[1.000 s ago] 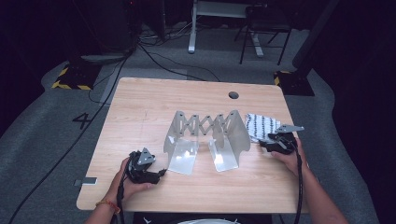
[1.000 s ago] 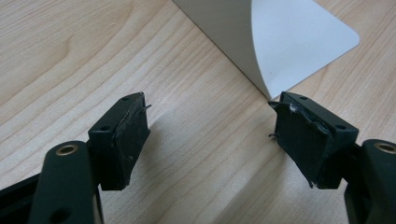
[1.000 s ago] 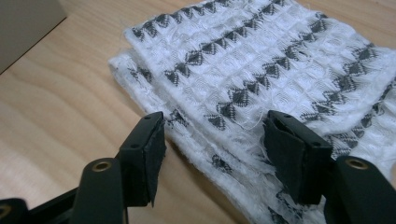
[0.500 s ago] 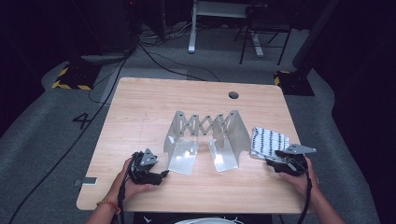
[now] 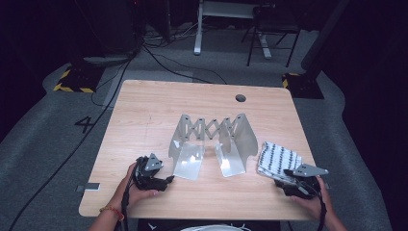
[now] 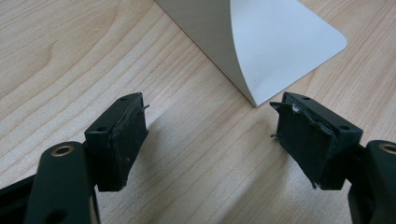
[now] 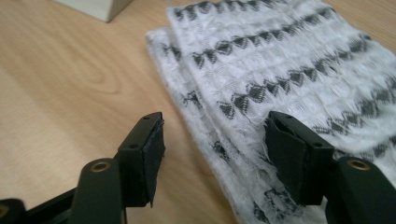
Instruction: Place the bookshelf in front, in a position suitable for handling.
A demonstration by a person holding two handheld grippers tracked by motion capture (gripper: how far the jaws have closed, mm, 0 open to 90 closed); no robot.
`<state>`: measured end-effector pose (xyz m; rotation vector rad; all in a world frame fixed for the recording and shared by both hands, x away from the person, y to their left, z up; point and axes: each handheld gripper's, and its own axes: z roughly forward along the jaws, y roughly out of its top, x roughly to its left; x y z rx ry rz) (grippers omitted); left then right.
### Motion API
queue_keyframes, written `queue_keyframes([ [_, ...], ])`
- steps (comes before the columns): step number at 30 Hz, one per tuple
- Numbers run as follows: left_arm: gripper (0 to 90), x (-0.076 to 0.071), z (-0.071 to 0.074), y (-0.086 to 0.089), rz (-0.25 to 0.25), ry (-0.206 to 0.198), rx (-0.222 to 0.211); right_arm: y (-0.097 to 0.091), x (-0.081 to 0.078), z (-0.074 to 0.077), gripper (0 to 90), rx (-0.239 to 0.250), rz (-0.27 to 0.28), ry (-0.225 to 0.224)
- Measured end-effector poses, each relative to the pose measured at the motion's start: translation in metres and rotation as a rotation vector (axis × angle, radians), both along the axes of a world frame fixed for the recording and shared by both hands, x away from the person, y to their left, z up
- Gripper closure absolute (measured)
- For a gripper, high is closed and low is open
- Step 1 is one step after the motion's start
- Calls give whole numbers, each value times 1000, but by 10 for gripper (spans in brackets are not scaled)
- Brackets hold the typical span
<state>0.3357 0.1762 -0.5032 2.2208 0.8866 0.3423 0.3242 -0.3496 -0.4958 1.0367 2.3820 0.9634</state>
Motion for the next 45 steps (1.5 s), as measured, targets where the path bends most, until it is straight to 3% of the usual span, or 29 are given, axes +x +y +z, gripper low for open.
queue_keyframes([
  [4,244,0,0,0,-2,-1,4,9,-6,9,367,-10,30,-49],
  [6,244,0,0,0,-4,-3,4,15,-3,13,337,5,41,-48],
  [13,243,0,0,0,-5,-2,4,32,13,18,277,-40,56,-80],
  [20,214,1,0,-1,5,4,3,47,30,9,275,-83,100,-47],
  [24,208,2,0,-1,-1,2,6,49,35,4,264,-94,84,-35],
  [31,208,2,0,0,-3,2,7,38,42,0,271,-32,17,0],
  [32,208,2,0,0,-4,2,6,35,43,0,316,-12,5,16],
  [34,207,3,0,0,-6,2,6,26,45,1,498,7,-10,24],
  [38,208,3,0,0,-7,2,6,24,46,2,583,11,-24,17],
  [41,208,3,0,0,-10,2,7,23,46,3,728,-24,-32,4],
  [45,208,3,0,0,-14,2,5,22,46,3,773,-36,-30,-8],
])
